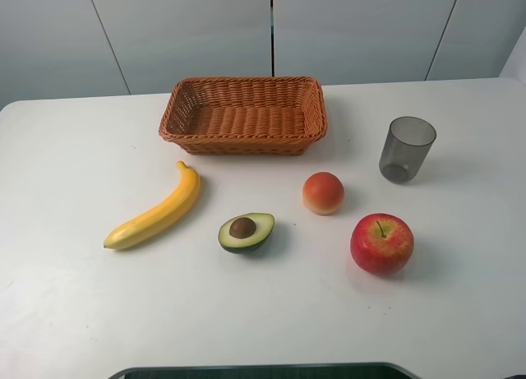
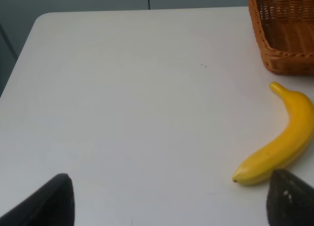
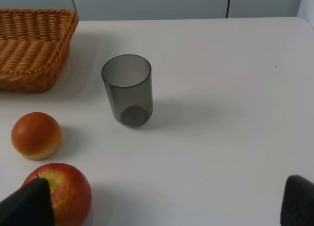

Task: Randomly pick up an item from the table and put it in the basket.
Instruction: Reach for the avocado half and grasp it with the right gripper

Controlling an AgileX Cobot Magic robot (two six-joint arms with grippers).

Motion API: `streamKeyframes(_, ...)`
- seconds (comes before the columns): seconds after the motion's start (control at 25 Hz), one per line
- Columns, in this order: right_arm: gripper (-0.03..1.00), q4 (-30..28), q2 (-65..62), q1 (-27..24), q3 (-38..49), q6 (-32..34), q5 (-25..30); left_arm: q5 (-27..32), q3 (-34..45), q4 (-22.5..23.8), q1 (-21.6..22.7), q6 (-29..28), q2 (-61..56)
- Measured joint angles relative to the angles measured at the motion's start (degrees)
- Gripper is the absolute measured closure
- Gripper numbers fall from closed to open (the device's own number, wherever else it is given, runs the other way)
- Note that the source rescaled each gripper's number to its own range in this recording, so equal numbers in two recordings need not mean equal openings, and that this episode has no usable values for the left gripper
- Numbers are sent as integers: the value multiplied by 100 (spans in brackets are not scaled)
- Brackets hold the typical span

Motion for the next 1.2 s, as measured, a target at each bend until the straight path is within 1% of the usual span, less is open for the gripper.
streamKeyframes(1.2, -3, 0, 0, 0, 0, 0, 0, 0, 0, 0, 0, 0, 0)
